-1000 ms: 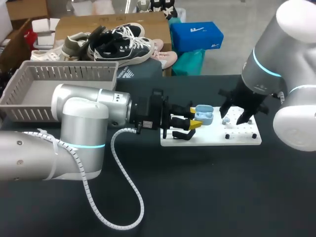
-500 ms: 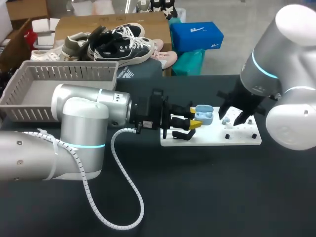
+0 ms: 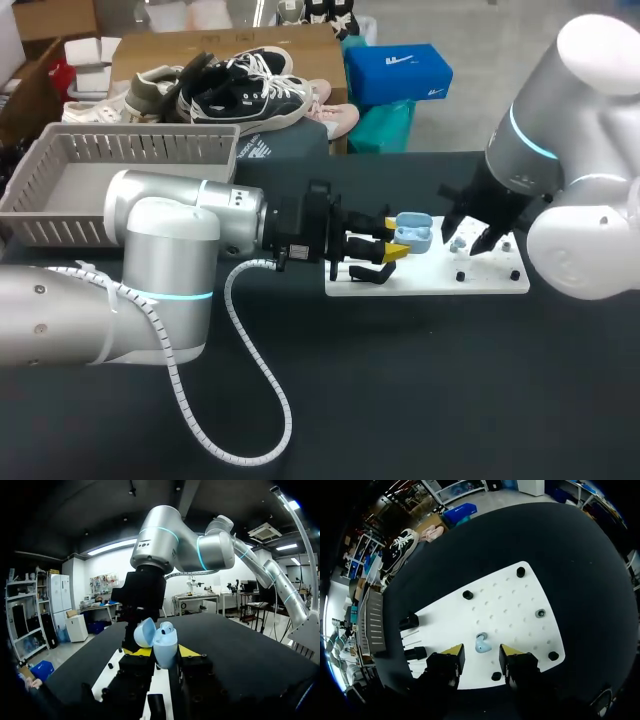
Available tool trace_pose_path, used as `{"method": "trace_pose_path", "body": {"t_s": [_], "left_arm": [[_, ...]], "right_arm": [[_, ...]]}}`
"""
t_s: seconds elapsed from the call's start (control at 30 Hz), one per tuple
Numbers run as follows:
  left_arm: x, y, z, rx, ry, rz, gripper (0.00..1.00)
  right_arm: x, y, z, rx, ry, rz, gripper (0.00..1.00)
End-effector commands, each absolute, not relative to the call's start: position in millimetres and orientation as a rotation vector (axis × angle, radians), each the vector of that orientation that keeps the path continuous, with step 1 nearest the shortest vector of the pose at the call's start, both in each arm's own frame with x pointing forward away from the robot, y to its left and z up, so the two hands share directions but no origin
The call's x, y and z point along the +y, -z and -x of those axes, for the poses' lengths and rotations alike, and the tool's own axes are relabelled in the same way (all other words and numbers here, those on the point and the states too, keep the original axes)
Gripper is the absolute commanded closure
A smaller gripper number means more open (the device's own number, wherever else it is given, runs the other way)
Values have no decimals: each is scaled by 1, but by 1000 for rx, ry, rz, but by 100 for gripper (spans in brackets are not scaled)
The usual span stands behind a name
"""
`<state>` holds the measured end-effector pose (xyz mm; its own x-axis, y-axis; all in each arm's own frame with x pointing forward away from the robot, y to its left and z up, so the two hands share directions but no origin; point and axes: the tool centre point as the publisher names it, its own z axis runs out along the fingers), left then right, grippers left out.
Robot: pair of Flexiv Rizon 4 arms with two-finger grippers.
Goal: Pick up each earbud case from the left stands, insert the matching earbuds, close the lid, and place the case in the box.
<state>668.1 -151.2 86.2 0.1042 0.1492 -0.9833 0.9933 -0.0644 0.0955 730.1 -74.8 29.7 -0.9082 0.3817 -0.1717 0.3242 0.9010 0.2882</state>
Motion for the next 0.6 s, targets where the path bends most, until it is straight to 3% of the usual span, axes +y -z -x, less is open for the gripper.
{"method": "trace_pose_path", "body": {"t_s": [0.03, 0.4, 0.5, 0.57, 0.6], "left_arm": [[-151, -86, -668, 1214, 1099, -1408, 100], [-151, -86, -668, 1214, 1099, -1408, 100], [-151, -86, -668, 1214, 1099, -1408, 100], [-151, -86, -668, 1214, 1099, -1408, 100], [-151, -86, -668, 1214, 1099, -1408, 100]], "right_arm": [[-74, -27, -734, 2843, -378, -537, 59], [-73, -24, -738, 2848, -381, -536, 71], [-74, -25, -739, 2848, -381, -541, 85], [-74, -25, -739, 2850, -379, -538, 100], [-74, -24, -739, 2851, -378, -537, 100]]}}
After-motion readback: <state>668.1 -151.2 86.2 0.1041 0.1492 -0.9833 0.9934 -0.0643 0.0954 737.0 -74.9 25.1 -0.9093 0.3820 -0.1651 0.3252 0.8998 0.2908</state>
